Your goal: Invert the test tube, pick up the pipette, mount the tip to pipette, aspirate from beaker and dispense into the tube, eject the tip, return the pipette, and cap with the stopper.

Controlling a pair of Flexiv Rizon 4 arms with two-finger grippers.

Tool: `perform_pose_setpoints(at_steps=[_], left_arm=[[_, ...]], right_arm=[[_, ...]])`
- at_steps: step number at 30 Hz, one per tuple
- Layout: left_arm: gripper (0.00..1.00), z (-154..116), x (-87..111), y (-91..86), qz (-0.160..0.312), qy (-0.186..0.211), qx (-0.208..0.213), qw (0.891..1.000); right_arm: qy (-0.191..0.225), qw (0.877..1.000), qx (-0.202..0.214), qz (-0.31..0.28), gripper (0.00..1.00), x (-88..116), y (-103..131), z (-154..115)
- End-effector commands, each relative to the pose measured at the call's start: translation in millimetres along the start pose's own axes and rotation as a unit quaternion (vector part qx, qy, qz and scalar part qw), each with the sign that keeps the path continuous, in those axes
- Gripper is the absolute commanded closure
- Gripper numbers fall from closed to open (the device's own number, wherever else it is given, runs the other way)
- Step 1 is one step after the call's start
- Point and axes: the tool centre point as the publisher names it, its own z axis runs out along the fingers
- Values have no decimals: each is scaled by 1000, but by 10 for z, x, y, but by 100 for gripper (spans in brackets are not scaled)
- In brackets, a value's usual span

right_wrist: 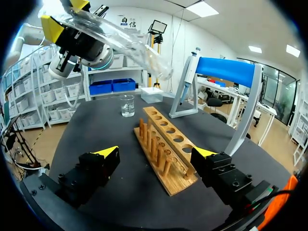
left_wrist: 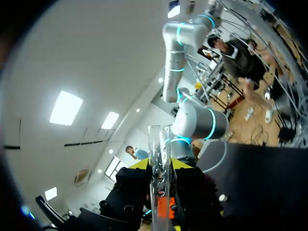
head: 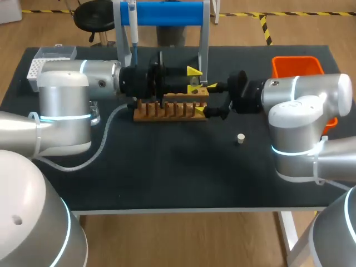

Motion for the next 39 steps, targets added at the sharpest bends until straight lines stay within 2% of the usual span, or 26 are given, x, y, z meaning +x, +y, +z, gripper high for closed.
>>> perform_pose_setpoints(at_steps=[1, 11, 15, 19, 23, 27, 39], left_arm=[[100, 2, 7, -15, -68, -24, 8, 997], [100, 2, 7, -15, -68, -24, 8, 997], [100, -113, -201, 7, -158, -23, -23, 987], [100, -180, -364, 55, -219, -20, -52, 974], [100, -196, -451, 176, -273, -9, -87, 958], [100, -208, -466, 349, -313, -18, -89, 945], [100, -323, -535, 758, -343, -31, -73, 936]], right_arm=[[-1, 1000, 0, 0, 0, 5, -1, 1], [-1, 1000, 0, 0, 0, 5, -1, 1], [-1, 1000, 0, 0, 0, 5, -1, 1], [-1, 1000, 0, 0, 0, 5, -1, 1], [-1, 1000, 0, 0, 0, 5, -1, 1], [-1, 1000, 0, 0, 0, 5, -1, 1], [-1, 1000, 0, 0, 0, 5, -1, 1]])
